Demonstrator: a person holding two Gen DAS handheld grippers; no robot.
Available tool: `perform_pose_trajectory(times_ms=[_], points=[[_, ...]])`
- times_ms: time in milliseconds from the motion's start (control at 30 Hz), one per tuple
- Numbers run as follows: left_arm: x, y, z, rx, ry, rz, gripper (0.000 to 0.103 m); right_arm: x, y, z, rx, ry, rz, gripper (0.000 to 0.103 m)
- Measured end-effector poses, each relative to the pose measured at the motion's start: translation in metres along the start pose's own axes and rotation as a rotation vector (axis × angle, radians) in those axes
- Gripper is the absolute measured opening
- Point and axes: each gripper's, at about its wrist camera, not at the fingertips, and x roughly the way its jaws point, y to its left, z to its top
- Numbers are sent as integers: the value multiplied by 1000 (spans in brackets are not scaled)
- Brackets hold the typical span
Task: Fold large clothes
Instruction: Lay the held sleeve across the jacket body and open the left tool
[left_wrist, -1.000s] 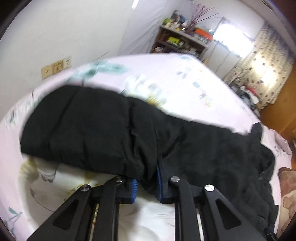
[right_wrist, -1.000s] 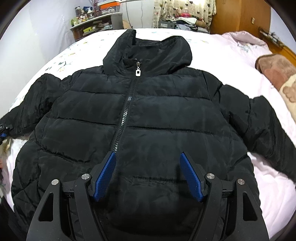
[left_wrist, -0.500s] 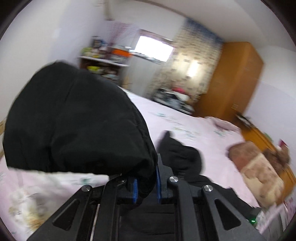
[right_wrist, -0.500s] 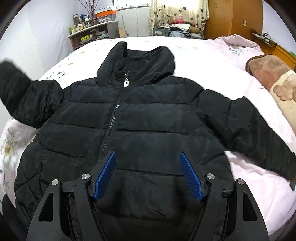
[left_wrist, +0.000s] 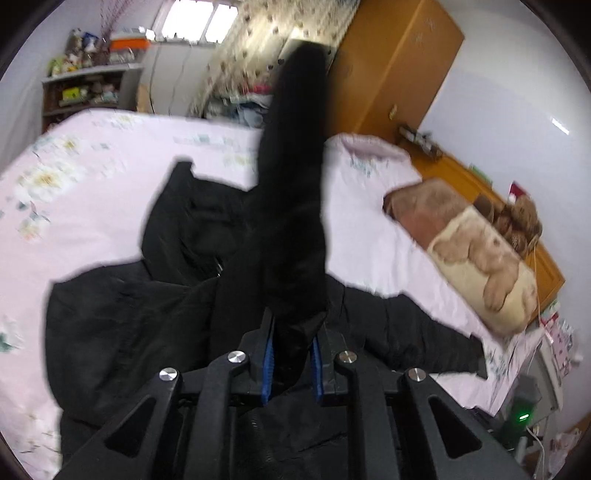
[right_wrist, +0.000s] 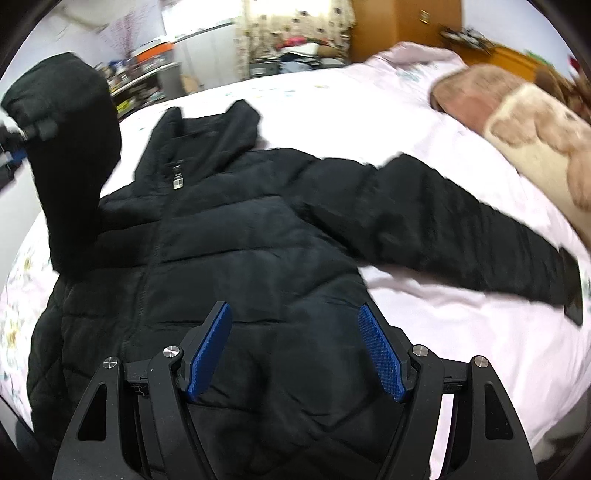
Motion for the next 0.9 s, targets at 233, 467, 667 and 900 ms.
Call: perform_pose_trajectory(times_ms=[233,467,667,900], points=[[62,2,-37,-38,185,-84,51,10,-21,0,62,9,41,71],[44,-10,-38,-37,174,-192,65,12,-14,13,80,-15,78,71],[-19,30,-21,33,14,-61,68,25,14,36,34,-29,127,71],[-10,145,-27,-121,58,303,47,80,57,63,-88,14,132,43]])
